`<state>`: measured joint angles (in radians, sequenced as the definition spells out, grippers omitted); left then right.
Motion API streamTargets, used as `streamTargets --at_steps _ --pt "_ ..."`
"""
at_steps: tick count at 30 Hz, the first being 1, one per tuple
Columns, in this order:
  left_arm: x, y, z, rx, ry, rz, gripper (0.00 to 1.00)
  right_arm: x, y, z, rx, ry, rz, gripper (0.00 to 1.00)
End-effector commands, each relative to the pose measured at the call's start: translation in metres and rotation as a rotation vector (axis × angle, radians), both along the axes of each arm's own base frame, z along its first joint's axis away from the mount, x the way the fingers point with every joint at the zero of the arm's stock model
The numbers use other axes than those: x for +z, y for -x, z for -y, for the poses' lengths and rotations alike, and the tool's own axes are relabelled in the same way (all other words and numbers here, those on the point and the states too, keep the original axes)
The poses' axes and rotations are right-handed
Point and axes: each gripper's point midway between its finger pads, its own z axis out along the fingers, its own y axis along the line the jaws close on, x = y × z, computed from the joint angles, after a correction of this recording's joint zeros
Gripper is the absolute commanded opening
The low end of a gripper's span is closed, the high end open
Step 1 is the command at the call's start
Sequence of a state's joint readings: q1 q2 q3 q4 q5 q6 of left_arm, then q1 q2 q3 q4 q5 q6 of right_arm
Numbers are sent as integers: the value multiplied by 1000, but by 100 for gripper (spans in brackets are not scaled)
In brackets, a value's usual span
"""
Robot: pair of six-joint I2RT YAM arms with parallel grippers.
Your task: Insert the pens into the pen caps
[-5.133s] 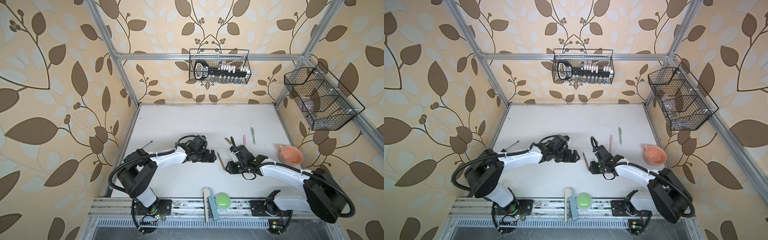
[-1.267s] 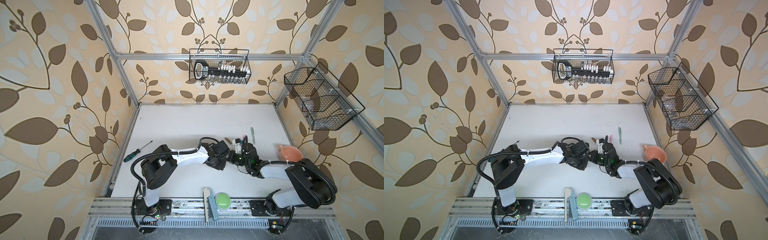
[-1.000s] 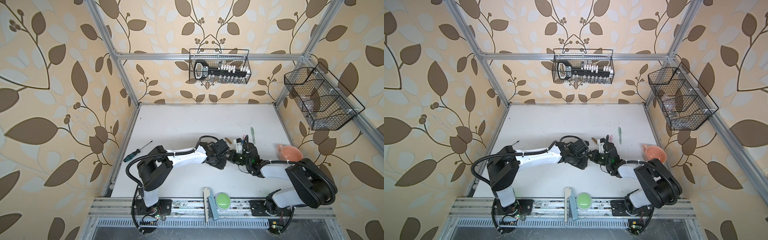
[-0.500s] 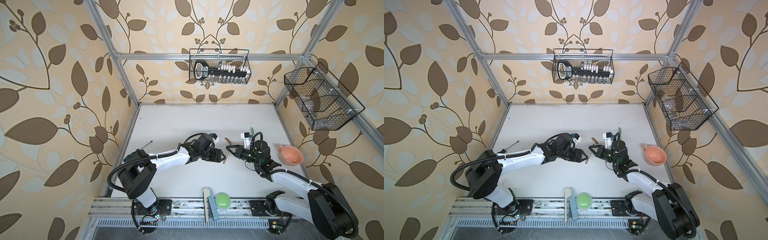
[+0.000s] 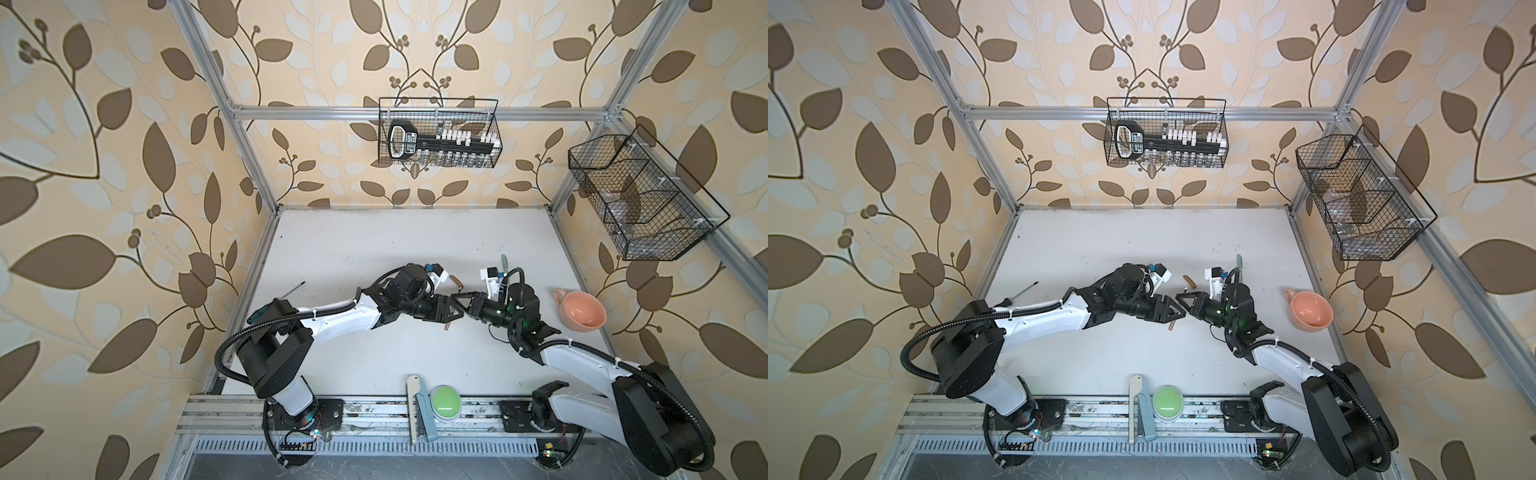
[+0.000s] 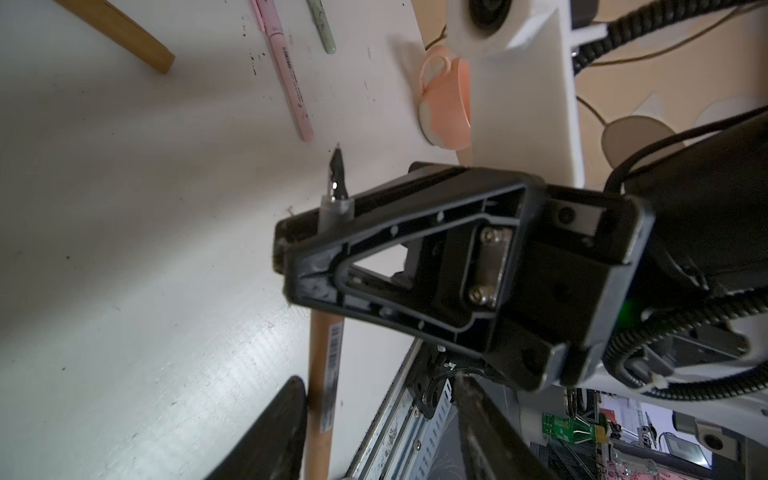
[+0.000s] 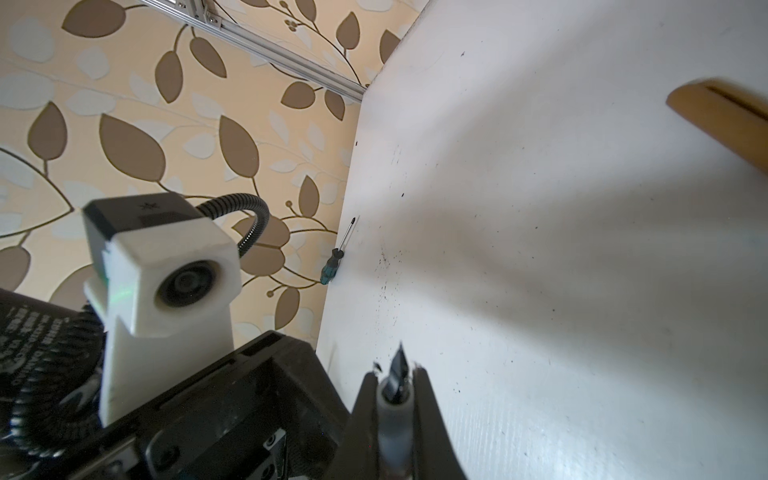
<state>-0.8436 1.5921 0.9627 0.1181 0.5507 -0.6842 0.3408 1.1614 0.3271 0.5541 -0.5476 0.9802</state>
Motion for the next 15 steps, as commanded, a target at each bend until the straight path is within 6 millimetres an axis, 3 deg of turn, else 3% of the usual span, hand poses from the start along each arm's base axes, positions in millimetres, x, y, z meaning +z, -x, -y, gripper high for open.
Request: streamTargets --at_steps 1,15 --pt "9 9 4 -51 32 -1 56 6 -1 -2 1 -32 14 0" --pt "3 15 14 -104 -11 -8 50 13 -5 -5 5 -59 29 0"
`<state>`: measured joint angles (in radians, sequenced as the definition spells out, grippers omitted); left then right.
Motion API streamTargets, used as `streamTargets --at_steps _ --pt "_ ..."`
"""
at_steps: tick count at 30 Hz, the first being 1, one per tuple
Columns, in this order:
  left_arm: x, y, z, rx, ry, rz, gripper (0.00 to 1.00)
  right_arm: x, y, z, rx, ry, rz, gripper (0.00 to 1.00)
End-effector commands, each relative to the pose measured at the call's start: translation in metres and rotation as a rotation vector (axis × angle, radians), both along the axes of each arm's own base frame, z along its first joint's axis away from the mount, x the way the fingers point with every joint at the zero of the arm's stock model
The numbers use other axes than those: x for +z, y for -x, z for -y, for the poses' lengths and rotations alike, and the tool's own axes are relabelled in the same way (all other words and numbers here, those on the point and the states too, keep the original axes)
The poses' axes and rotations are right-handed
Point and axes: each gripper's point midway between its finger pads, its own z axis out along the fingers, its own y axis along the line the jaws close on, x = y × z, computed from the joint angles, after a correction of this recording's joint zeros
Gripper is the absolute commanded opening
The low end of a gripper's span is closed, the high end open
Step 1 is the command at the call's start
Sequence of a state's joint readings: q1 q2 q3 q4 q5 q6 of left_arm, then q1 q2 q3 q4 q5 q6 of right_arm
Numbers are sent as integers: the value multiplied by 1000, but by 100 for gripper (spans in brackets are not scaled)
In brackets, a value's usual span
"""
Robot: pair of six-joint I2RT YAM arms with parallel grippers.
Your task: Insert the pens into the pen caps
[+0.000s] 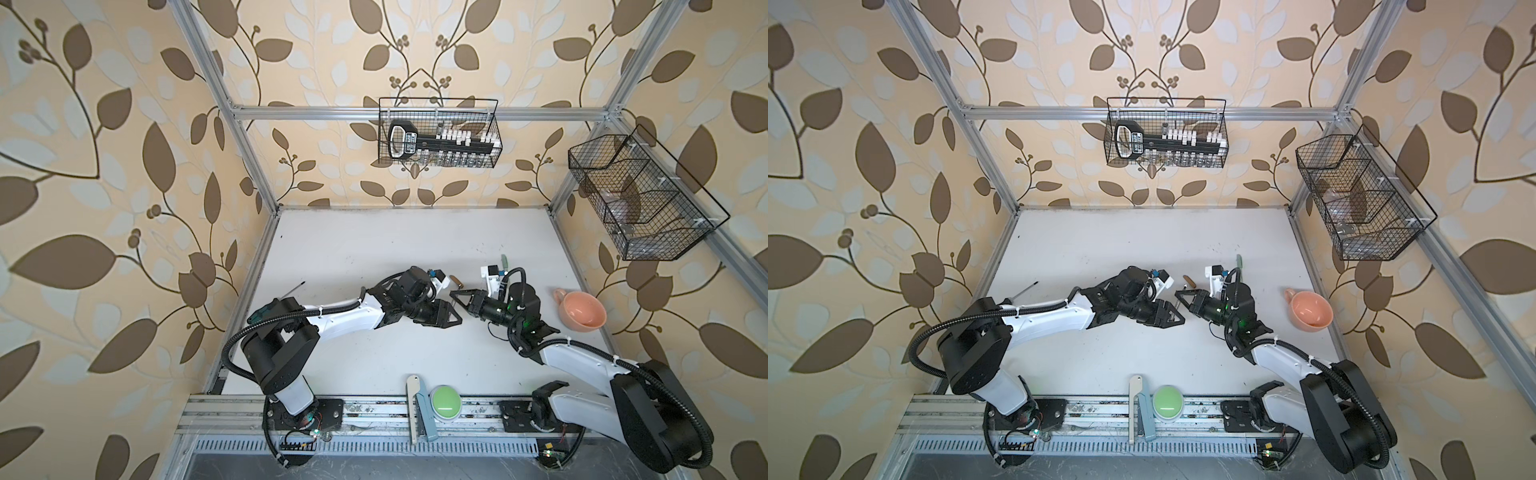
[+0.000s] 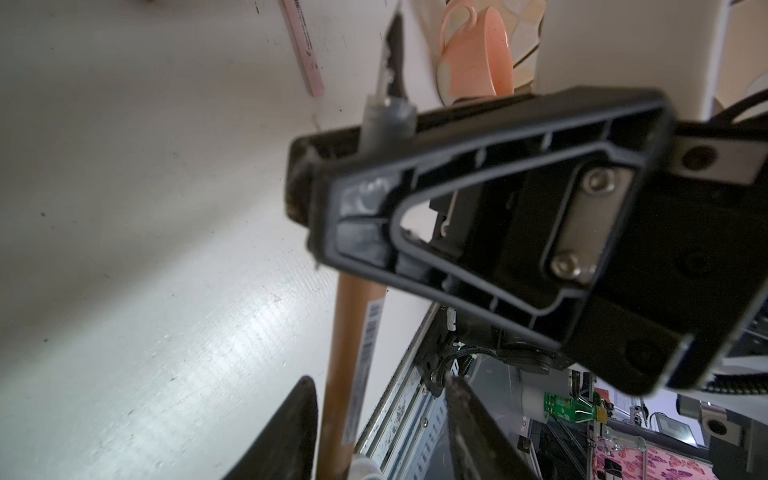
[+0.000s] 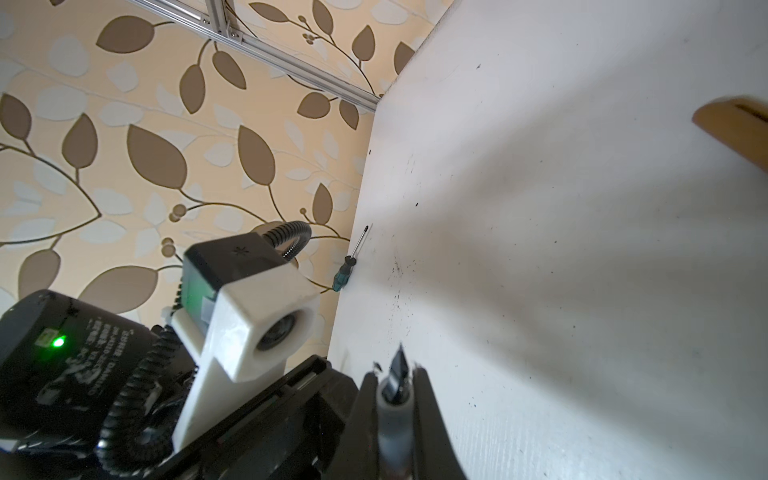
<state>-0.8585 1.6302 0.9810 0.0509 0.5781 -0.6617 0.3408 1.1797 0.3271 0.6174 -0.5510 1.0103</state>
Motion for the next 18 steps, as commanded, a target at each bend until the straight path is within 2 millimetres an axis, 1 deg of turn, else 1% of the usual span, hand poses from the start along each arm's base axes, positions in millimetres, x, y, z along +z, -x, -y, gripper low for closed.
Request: streamTargets --at_steps 1,3,9,11,16,18 --pt "22 3 12 -56 47 42 49 5 -1 -3 10 -26 8 0" --pt "25 3 13 -60 50 47 45 4 -1 -3 10 -30 8 0" --pt "28 5 12 -67 44 57 27 4 -2 -1 -2 -33 11 0" --pt "28 4 10 -63 34 69 17 4 -1 -1 -2 -34 9 0" --pt "29 1 7 -54 7 98 11 5 2 0 -2 -38 10 0" --pt "30 0 5 -47 -2 110 7 4 3 0 -1 -29 8 0"
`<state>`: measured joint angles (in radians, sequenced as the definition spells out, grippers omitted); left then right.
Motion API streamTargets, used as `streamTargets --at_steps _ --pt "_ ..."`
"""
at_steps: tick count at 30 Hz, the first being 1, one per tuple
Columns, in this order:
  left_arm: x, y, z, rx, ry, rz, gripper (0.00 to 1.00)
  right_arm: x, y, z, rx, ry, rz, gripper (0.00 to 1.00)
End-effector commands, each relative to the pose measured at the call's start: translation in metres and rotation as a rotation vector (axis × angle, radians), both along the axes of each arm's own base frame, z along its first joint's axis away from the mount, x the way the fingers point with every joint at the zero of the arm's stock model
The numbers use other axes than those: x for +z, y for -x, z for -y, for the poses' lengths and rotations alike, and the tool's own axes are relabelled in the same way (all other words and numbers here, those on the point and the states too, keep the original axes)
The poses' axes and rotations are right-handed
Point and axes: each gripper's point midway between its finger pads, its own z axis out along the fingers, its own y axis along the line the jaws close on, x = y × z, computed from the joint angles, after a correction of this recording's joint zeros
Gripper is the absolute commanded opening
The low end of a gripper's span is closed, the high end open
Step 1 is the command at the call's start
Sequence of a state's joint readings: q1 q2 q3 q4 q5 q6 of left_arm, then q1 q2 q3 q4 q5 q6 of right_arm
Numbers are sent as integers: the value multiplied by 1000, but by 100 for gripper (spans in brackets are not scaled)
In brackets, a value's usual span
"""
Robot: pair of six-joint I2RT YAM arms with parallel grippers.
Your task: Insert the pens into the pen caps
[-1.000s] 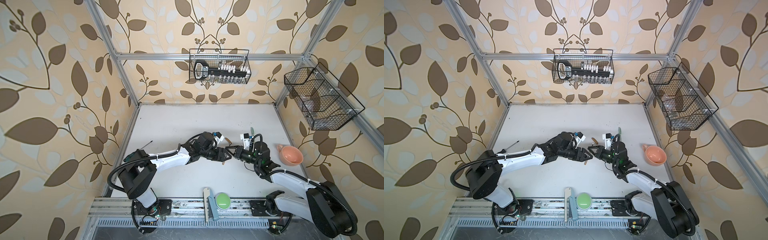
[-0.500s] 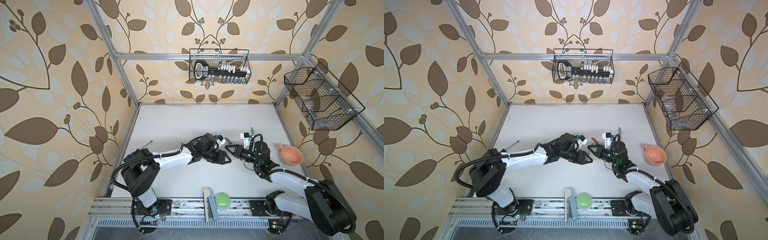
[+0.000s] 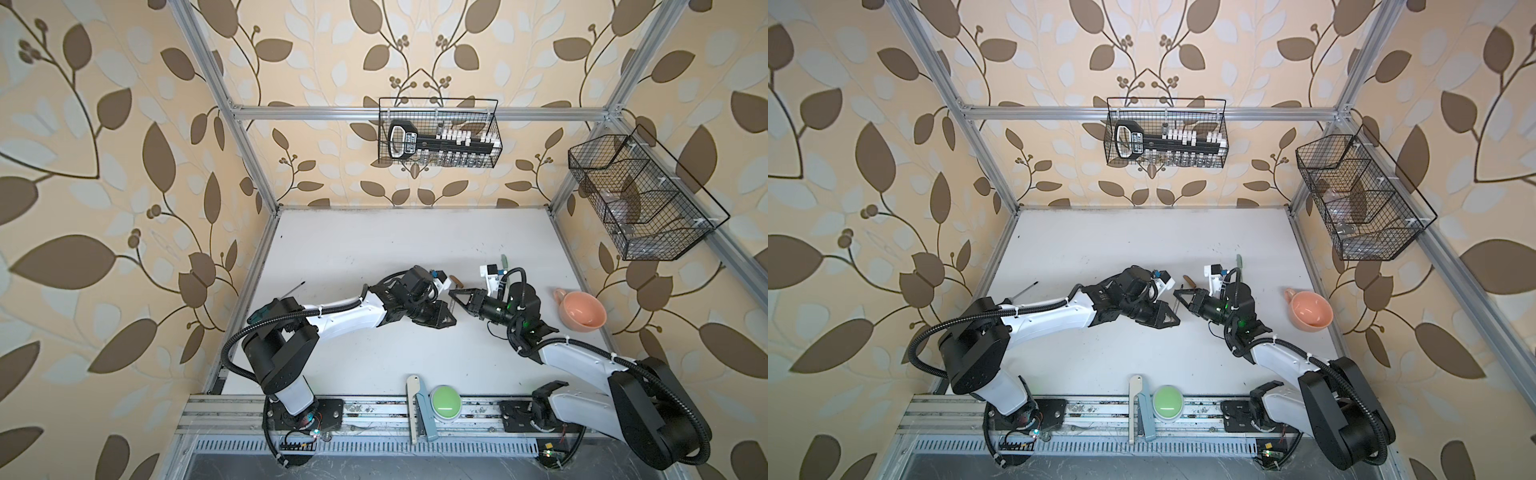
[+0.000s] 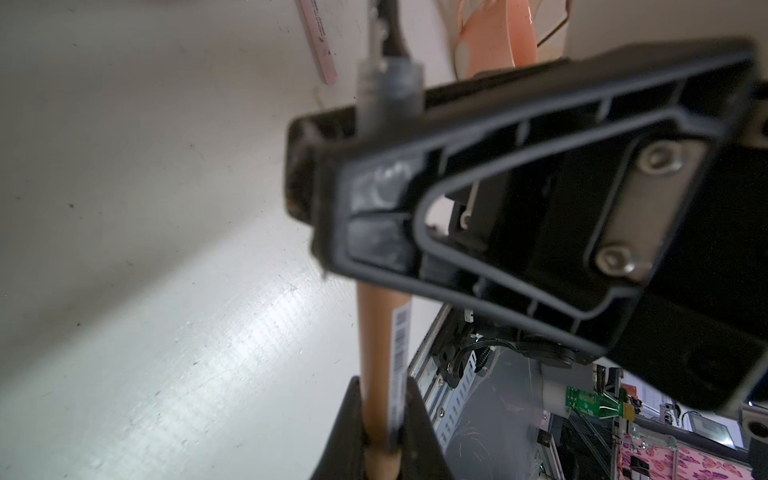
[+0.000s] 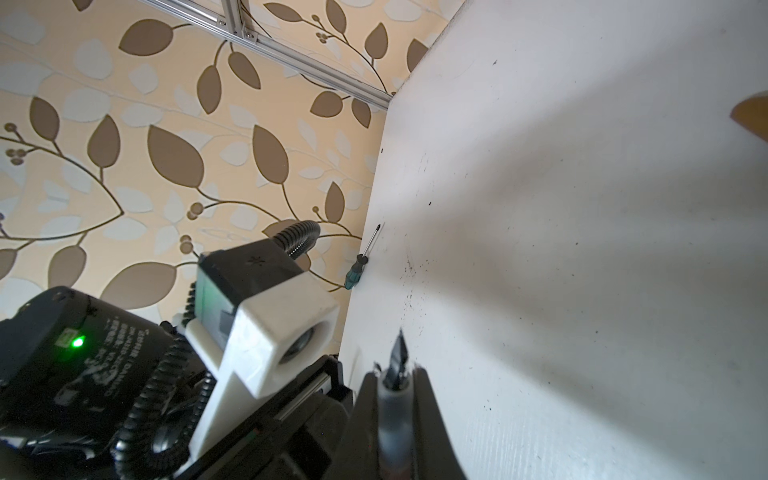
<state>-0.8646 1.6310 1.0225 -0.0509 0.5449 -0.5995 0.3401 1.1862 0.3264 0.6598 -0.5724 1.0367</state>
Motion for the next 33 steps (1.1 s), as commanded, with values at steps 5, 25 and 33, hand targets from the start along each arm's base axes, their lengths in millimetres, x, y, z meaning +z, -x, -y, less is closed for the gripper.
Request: streamTargets --at_steps 5,25,33 --pt "34 -2 2 -35 18 112 3 -6 6 6 2 66 -8 15" --pt "36 16 -87 49 -232 298 3 3 -59 58 155 1012 -39 48" --pt "37 21 -115 111 -266 339 0 -46 -85 45 429 1246 -127 46"
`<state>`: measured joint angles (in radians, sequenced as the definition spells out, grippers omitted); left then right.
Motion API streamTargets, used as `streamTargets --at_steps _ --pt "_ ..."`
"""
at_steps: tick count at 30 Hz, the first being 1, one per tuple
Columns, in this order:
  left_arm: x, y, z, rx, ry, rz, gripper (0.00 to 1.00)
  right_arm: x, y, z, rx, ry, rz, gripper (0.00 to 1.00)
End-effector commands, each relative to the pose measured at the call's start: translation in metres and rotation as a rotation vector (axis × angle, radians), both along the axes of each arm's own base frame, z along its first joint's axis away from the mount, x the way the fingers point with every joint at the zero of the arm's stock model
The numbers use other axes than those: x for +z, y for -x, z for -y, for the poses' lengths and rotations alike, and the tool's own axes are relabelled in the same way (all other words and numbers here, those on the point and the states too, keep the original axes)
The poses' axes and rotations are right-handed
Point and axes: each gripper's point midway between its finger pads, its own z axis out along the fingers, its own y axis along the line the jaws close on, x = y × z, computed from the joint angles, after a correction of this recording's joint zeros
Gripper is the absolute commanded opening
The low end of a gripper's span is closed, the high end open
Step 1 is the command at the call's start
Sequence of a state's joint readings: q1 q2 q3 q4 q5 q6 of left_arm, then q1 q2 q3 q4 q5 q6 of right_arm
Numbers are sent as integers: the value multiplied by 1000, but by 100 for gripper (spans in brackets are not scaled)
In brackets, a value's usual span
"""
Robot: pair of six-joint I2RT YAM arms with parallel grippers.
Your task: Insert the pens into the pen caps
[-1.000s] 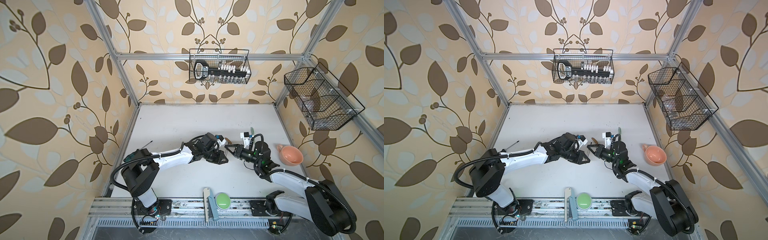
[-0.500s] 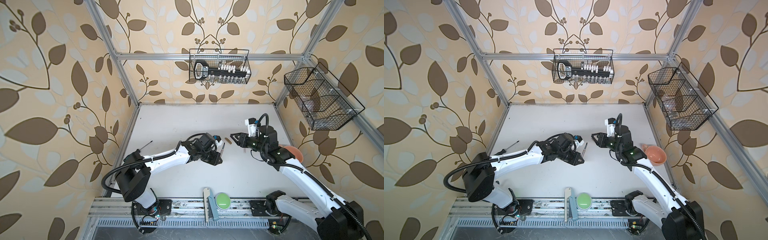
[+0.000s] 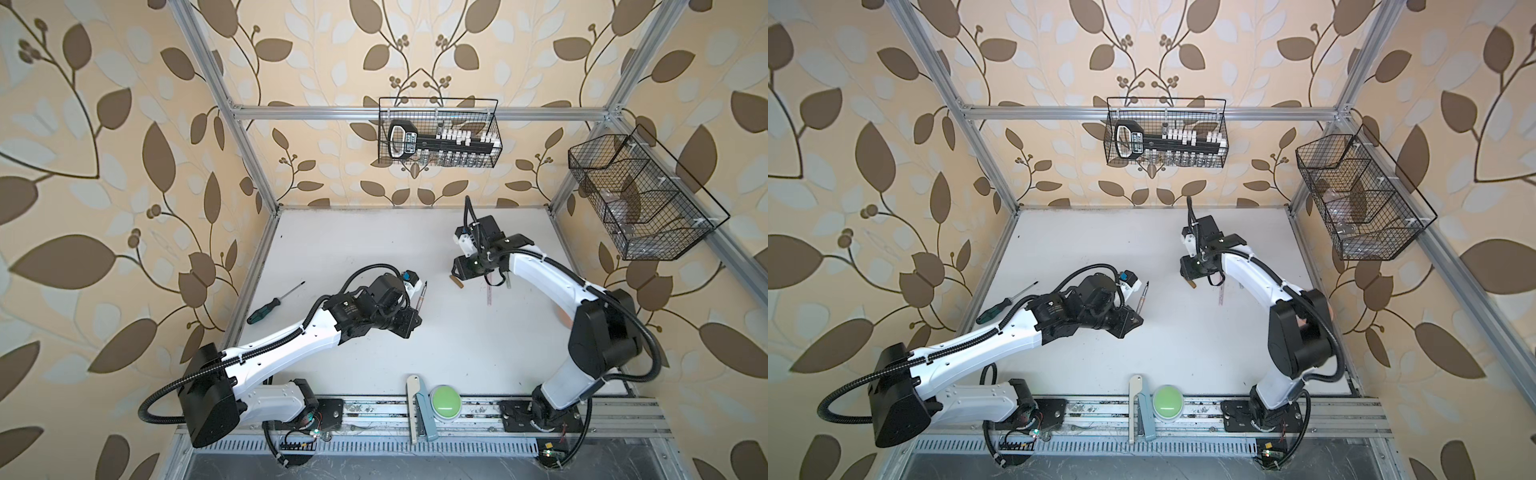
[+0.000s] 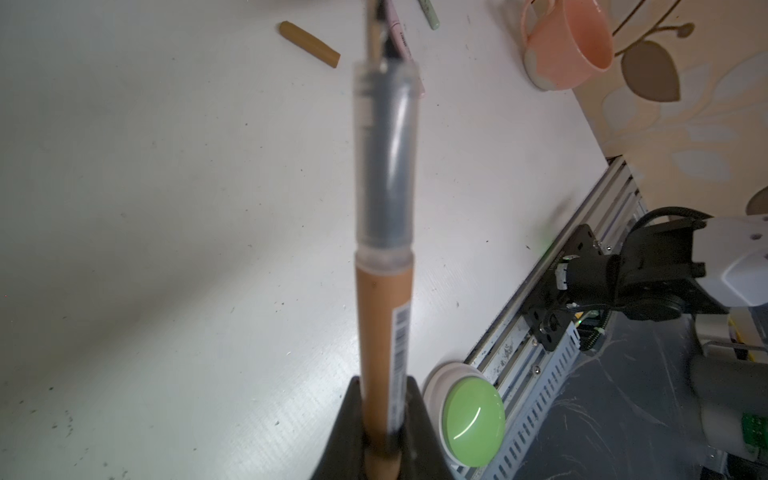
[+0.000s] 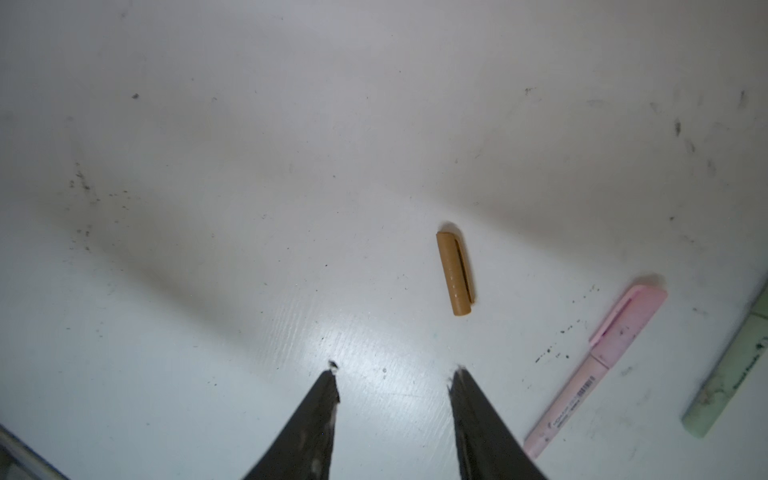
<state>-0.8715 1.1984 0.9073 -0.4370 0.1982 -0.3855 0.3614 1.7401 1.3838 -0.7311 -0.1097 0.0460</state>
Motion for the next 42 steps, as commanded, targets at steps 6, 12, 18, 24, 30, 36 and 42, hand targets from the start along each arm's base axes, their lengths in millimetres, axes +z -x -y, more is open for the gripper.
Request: streamTargets --at_steps 6,12,18,24,30,36,42 --pt "14 9 -19 -15 -20 79 0 -41 -8 17 124 293 -112 46" --pt "21 8 -18 -28 -14 100 1 -68 -25 20 133 332 -146 46" --pt "22 3 -10 -40 -16 100 2 -93 -31 16 161 351 -180 45" --pt "21 0 -4 -48 -16 94 1 -107 -28 21 154 336 -200 43" --pt "19 -2 -5 -42 -28 99 1 -117 -29 21 156 360 -213 38" --pt "23 -2 -6 -49 -32 109 3 -126 -24 37 137 372 -275 32" --pt "22 -9 -8 -50 -55 158 4 -126 -14 39 117 333 -263 27"
